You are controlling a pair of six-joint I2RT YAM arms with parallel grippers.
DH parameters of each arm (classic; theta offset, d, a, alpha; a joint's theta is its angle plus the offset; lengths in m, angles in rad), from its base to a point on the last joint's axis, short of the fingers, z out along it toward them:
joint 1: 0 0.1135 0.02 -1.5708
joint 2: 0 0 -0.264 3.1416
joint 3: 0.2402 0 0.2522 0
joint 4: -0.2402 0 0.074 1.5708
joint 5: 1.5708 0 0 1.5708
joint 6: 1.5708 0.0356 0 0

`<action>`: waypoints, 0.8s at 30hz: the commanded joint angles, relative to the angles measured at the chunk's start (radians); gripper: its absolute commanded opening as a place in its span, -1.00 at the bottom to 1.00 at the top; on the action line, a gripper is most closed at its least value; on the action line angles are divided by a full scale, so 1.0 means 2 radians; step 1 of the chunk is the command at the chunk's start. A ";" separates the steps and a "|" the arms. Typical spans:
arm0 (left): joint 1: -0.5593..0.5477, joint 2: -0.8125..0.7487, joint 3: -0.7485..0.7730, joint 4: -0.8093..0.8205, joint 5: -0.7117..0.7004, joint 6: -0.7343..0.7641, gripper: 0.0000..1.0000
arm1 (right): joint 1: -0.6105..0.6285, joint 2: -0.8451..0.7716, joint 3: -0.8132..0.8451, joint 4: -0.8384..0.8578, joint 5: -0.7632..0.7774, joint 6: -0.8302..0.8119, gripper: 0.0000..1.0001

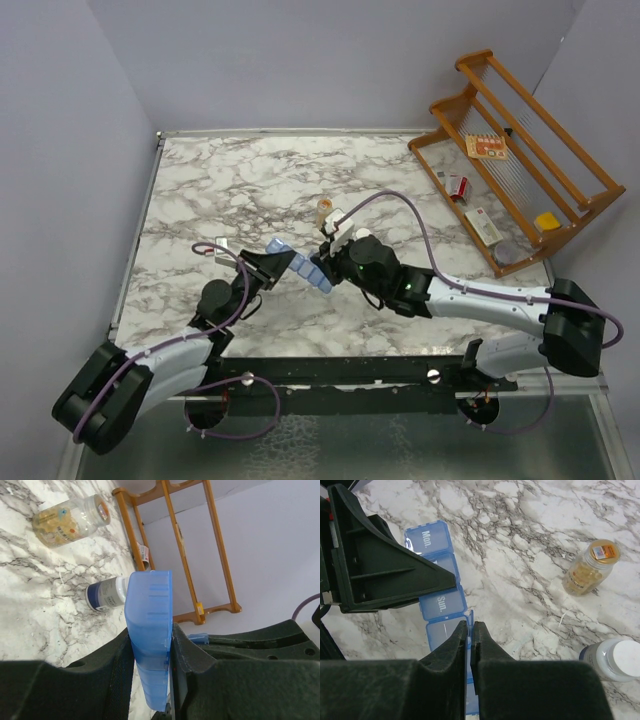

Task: Sort the pills into containers
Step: Open the pill container.

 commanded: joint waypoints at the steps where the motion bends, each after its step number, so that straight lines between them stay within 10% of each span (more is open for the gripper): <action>1: -0.001 0.015 -0.016 0.016 -0.005 -0.013 -0.40 | 0.001 0.019 -0.015 0.001 0.004 -0.002 -0.98; 7: -0.001 0.038 -0.030 0.017 -0.026 -0.005 -0.15 | 0.001 0.042 -0.018 -0.002 0.006 0.002 -0.98; 14: -0.001 0.037 -0.037 0.002 -0.051 0.022 0.95 | 0.001 0.073 -0.022 -0.006 0.013 0.012 -0.98; 24: -0.001 0.030 -0.061 -0.029 -0.069 0.013 0.98 | 0.000 0.073 -0.028 -0.002 0.061 0.004 -0.98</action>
